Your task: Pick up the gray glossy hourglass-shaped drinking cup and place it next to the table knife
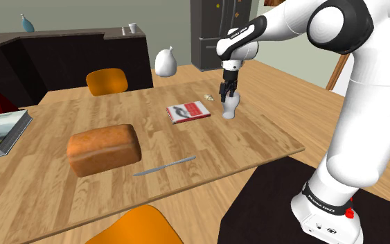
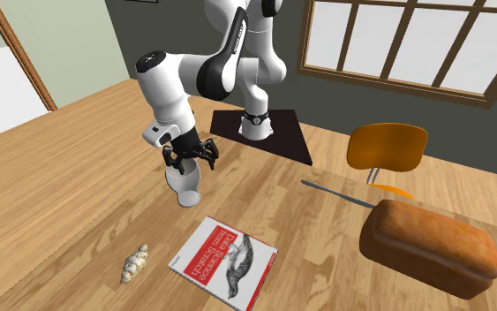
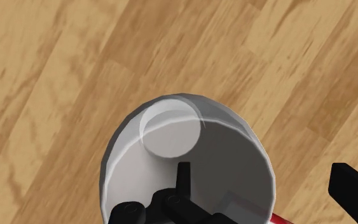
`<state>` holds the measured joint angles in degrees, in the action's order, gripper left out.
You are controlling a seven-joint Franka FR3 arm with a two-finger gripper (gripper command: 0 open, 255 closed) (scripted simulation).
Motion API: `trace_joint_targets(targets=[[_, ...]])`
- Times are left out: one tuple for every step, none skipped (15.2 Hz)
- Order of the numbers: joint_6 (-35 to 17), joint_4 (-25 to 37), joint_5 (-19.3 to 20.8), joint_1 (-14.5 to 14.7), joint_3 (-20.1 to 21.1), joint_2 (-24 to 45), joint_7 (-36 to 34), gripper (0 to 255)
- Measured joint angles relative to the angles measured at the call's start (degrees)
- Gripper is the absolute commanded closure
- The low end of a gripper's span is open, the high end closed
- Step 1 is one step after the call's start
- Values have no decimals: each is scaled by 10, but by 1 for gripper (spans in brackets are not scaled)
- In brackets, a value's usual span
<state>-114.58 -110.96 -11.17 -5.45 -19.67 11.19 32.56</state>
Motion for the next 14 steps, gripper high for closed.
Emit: trace_joint_targets(targets=[[0, 0, 0, 0, 0, 0, 0, 0], [0, 0, 0, 0, 0, 0, 0, 0], [0, 0, 0, 0, 0, 0, 0, 255], [0, 0, 0, 0, 0, 0, 0, 255], [0, 0, 0, 0, 0, 0, 0, 255], [0, 0, 0, 0, 0, 0, 0, 255], [0, 0, 0, 0, 0, 0, 0, 255], [0, 0, 0, 0, 0, 0, 0, 255], [0, 0, 0, 0, 0, 0, 0, 255], [0, 0, 0, 0, 0, 0, 0, 255], [0, 0, 0, 0, 0, 0, 0, 255], [0, 0, 0, 0, 0, 0, 0, 255], [0, 0, 0, 0, 0, 0, 0, 255], [3, 2, 1, 0, 0, -2, -1, 255]])
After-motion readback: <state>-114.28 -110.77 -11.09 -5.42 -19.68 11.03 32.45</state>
